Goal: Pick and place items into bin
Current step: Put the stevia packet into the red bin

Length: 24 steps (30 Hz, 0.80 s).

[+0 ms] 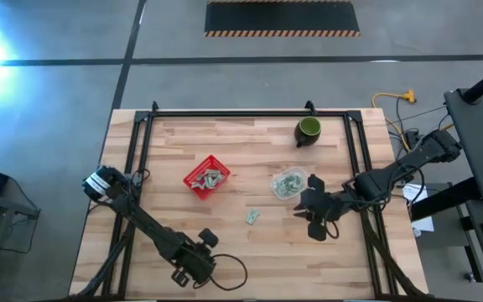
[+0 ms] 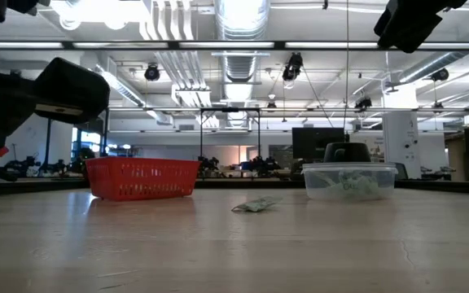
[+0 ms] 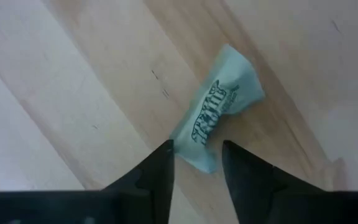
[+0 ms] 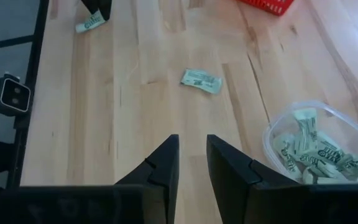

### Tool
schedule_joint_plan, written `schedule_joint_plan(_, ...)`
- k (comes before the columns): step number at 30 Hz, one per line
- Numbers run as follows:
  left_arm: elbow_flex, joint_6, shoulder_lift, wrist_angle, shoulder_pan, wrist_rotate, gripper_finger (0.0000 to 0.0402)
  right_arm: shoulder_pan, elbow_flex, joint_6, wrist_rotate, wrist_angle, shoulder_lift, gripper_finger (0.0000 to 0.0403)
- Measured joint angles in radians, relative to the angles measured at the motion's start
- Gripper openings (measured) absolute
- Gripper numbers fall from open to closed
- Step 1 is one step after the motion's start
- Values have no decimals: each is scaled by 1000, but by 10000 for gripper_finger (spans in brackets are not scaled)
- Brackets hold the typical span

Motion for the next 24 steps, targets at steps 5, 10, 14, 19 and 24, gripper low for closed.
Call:
schedule_joint_plan(5, 0, -80, -1, -2, 7, 2, 64, 0, 0, -1, 0, 0, 0, 72)
schedule_joint_plan(10, 1, -137, -7, -2, 7, 4, 6, 0, 0, -3, 2, 0, 0, 68)
schedule_joint_plan(14, 1, -181, -17, -14, 9, -5, 4, 0, 0, -3, 3, 1, 0, 70)
schedule_joint_plan(19, 1, -236, -65, -110, 17, -80, 1, 0, 0, -10, 3, 21, 0, 71)
schedule_joint_plan(24, 0, -282, -146, -234, 36, -187, 0, -1, -2, -44, 4, 45, 1, 77)
